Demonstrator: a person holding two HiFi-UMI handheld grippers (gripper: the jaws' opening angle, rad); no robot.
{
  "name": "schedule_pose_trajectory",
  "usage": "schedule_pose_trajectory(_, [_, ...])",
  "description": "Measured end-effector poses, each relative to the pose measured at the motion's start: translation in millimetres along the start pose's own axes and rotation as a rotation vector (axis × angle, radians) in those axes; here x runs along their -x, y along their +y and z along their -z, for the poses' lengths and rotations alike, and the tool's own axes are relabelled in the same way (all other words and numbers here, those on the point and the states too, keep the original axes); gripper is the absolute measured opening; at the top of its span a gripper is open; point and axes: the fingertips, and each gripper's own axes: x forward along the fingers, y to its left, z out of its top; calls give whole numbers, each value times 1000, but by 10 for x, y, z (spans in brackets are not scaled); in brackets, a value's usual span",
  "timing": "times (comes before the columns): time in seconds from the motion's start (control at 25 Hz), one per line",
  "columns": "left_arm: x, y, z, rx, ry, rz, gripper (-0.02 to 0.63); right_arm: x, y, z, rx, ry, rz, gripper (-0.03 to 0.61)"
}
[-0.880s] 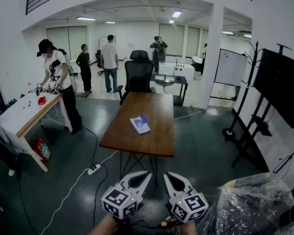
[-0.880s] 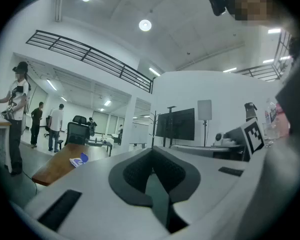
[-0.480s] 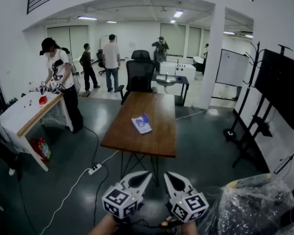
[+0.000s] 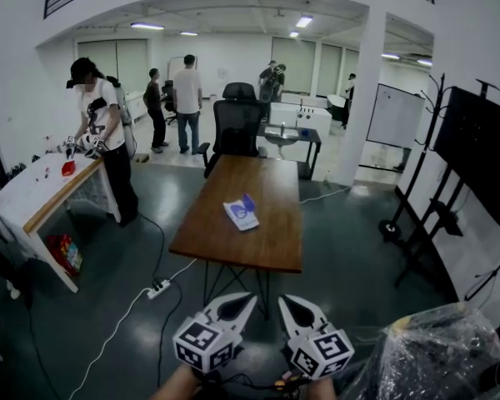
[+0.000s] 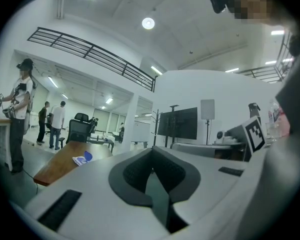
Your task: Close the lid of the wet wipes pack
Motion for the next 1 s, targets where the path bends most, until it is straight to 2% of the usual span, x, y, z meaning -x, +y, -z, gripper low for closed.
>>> schedule_pose_trajectory(0.36, [-274,647,-82,10,1,20,8,-667,-183,-21,15,20,28,11])
schedule_pose_trajectory(1.0, [-641,2152,-132,23,29,61,8,-2135,-311,37,35,52,96,11])
